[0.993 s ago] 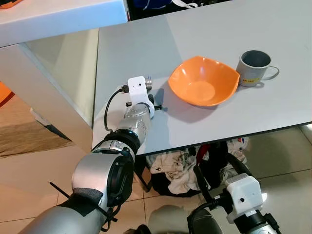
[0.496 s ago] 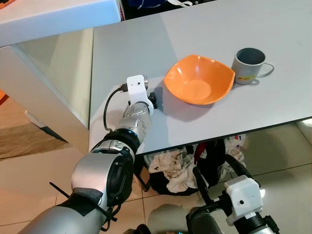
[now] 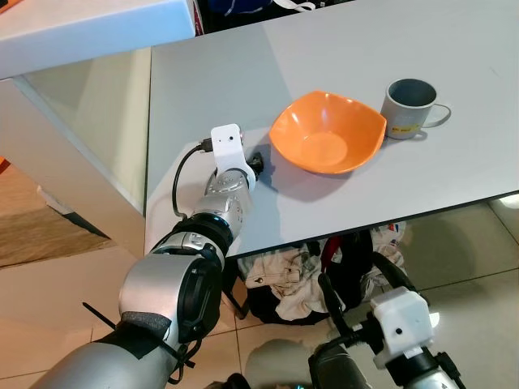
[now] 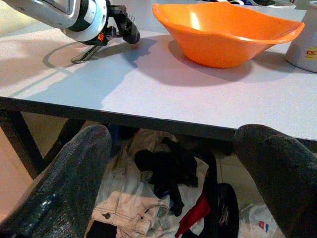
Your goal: Setting the table
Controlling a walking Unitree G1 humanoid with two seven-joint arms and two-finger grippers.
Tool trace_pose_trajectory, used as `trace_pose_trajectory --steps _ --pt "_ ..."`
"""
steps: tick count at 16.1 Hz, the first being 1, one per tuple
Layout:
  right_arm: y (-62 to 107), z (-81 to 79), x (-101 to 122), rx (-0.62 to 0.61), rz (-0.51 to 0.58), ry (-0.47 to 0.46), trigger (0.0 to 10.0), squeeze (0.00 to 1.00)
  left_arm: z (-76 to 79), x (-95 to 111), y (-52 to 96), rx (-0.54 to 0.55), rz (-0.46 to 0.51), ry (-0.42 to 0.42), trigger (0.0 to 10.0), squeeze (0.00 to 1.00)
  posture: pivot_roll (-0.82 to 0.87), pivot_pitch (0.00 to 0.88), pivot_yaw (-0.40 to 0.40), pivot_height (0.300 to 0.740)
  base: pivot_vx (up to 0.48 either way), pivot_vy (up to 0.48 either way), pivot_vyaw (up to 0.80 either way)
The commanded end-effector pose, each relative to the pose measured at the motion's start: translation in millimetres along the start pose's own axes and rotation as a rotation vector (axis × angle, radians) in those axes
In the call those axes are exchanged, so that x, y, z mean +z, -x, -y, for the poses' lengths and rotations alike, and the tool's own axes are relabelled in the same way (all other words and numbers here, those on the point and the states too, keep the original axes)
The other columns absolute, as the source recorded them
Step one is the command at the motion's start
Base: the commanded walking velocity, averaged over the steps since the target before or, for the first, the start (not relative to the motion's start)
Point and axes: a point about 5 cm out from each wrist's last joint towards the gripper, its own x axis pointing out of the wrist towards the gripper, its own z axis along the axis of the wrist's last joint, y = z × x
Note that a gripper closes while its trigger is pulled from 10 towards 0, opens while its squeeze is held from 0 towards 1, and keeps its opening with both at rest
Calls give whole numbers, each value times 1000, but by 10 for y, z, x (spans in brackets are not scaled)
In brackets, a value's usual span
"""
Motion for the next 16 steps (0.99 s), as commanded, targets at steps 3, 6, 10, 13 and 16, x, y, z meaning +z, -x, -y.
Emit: trace_pose_trajectory --steps 3,6,10,13,16 --pt "-37 -13 -38 15 0 -15 10000 0 -135 -58 -11 58 -39 -3 10000 1000 -420 109 187 736 0 0 0" --pt "-119 31 -78 19 9 -14 10000 0 -72 6 -10 38 -21 -8 10000 200 -393 74 185 736 0 0 0" --pt "-232 92 -112 39 25 -11 10000 0 -85 56 -14 46 -5 -10 10000 0 -359 45 177 736 0 0 0" --pt "-300 134 -132 49 40 -11 10000 0 -50 104 -14 21 10 5 10000 0 -342 27 173 736 0 0 0" --pt "-363 173 -149 55 49 -11 10000 0 166 196 11 -80 43 15 10000 0 -333 19 170 736 0 0 0"
